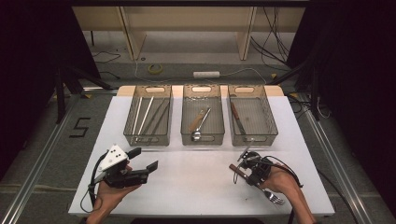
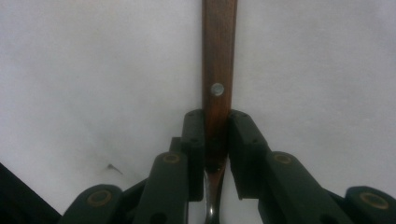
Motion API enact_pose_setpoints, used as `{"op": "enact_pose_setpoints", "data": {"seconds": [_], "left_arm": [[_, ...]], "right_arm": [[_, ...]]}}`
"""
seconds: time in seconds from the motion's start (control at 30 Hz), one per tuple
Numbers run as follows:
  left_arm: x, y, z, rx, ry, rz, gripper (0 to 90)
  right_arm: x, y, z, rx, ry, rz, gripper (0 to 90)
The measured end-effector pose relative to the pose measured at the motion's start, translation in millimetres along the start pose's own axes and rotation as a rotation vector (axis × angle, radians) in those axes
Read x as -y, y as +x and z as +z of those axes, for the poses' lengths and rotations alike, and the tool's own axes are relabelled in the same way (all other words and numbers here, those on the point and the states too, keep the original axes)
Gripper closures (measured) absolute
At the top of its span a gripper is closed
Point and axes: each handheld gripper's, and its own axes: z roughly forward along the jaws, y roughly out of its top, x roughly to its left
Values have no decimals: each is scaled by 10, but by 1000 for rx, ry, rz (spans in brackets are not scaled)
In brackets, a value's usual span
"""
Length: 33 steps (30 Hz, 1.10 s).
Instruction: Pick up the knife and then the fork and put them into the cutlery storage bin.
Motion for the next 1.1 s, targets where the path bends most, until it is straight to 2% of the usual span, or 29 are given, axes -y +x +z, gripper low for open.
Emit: {"op": "enact_pose_setpoints", "data": {"seconds": [0.37, 0.83, 1.07, 1.1], "left_arm": [[9, 17, -11, -3, -2, -10, 189], [6, 10, -6, -4, 0, -4, 189], [9, 17, -8, -7, -2, -12, 189], [9, 17, -7, -8, -1, -12, 189]], "right_arm": [[27, -31, -39, -24, -24, -18, 782], [121, -127, -215, -26, -129, 14, 784], [171, -202, -324, -41, -204, 38, 784], [182, -220, -341, -31, -218, 49, 785]]}}
